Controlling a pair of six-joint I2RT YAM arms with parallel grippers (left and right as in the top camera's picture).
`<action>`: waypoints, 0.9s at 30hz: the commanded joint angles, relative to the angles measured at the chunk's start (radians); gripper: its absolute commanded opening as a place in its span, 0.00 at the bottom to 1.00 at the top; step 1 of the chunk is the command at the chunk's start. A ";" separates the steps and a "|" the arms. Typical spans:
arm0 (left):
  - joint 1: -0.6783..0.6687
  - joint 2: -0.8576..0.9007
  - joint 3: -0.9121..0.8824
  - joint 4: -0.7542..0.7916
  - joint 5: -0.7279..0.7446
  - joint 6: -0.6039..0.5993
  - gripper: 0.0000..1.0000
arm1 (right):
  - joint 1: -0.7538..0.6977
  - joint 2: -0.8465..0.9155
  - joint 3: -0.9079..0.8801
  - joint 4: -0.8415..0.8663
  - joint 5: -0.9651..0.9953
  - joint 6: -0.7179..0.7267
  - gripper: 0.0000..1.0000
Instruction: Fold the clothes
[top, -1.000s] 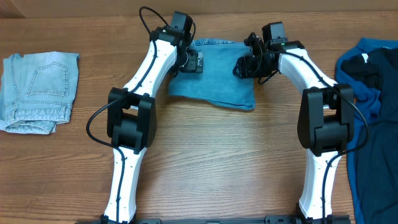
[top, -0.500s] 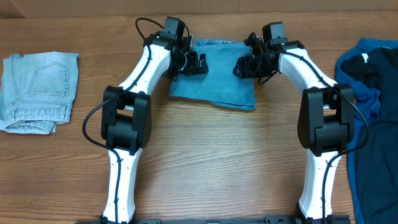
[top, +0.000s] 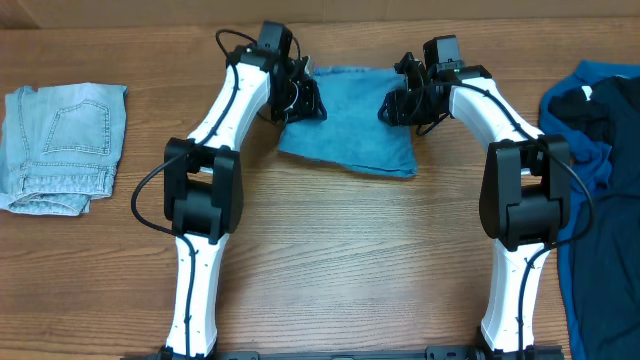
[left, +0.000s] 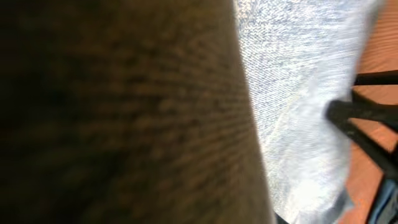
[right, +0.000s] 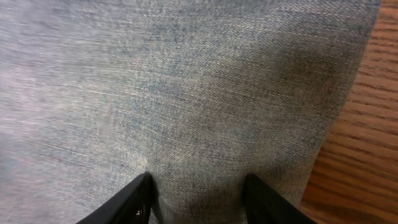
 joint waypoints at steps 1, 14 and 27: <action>-0.015 0.003 0.164 -0.061 -0.023 0.048 0.04 | 0.009 0.011 -0.013 -0.005 -0.054 0.004 0.49; -0.003 -0.002 0.185 -0.122 -0.235 -0.021 0.04 | -0.259 -0.303 0.035 -0.220 0.296 0.267 0.73; 0.154 -0.055 0.420 -0.132 -0.298 -0.087 0.04 | -0.458 -0.302 0.035 -0.293 0.296 0.267 1.00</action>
